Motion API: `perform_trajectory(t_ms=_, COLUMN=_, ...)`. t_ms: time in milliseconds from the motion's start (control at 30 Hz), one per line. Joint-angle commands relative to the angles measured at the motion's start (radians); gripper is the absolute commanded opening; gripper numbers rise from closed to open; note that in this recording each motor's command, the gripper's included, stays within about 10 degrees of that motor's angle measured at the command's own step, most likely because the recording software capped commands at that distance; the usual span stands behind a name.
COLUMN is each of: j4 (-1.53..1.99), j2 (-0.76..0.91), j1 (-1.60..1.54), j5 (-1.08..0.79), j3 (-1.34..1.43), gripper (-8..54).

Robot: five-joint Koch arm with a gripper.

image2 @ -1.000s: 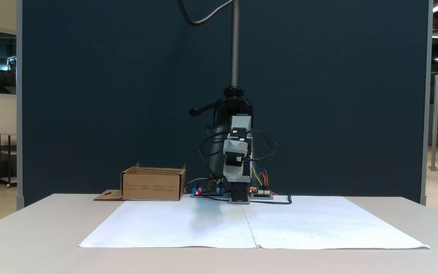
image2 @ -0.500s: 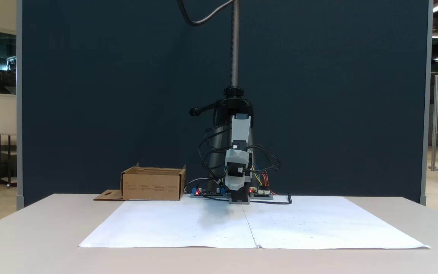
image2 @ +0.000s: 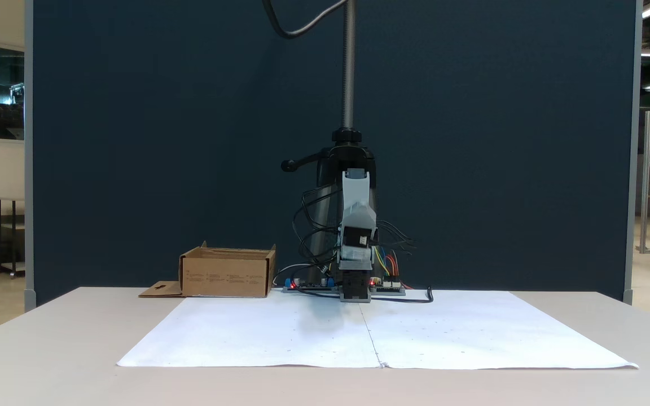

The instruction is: Grasp a green dice and put it in the bin.

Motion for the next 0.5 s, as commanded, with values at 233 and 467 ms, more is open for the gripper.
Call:
perform_trajectory(t_ms=233, j4=-0.279, j2=0.117, j1=0.011, j5=0.035, j3=0.087, gripper=44.1)
perform_trajectory(t_ms=467, j4=-0.279, j2=0.117, j1=0.009, j5=0.032, j3=0.086, gripper=44.3)
